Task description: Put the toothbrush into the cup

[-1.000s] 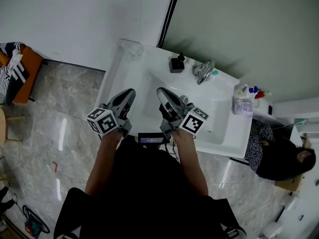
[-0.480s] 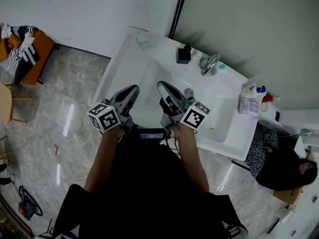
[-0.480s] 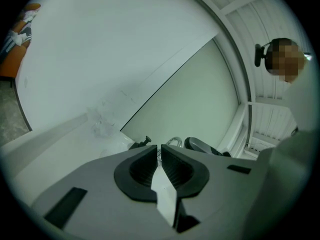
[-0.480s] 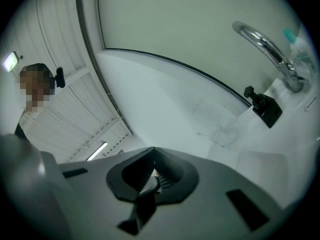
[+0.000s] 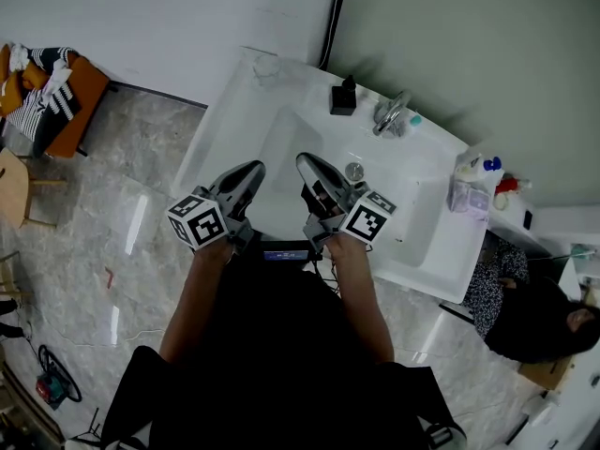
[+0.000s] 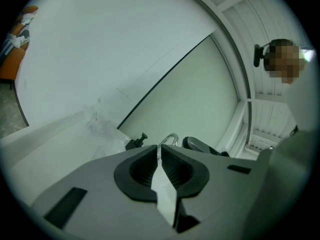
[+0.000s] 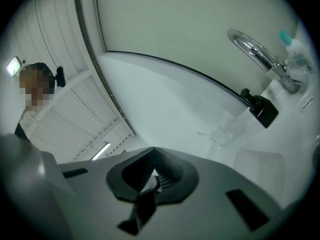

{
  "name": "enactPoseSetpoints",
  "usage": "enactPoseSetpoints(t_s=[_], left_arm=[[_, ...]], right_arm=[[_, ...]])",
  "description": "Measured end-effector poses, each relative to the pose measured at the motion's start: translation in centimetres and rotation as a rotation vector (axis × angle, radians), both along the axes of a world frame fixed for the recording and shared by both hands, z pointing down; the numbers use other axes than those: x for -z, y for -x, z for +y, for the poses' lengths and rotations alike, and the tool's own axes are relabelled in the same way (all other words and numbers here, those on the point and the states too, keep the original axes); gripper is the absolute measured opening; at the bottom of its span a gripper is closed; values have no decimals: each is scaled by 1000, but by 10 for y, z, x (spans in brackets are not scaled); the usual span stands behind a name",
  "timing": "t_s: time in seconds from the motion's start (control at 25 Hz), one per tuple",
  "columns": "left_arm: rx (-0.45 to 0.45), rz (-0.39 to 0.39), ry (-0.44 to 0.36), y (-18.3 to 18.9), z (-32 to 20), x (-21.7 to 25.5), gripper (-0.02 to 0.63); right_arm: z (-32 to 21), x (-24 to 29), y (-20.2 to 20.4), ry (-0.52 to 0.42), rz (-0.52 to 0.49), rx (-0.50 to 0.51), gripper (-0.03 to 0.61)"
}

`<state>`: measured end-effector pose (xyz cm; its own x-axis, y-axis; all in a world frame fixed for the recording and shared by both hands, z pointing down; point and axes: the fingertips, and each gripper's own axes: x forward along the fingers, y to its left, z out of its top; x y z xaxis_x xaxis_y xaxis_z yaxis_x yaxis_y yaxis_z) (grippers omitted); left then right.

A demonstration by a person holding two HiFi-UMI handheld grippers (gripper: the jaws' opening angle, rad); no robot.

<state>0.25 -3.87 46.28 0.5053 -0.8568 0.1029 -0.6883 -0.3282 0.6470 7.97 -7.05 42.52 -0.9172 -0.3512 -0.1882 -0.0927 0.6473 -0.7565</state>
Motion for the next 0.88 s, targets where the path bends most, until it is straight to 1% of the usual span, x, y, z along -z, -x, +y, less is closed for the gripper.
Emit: enactPoseSetpoints(t_s=[0.44,0.88], left_arm=[[-14,-12,-4,-13,-2,4,31],[-25,-20,-3,-19,-1,4,31]], right_arm=[[-2,3,-14,-4,-18,-1,6],[-1,4,-20,-6,-30,-4,6]])
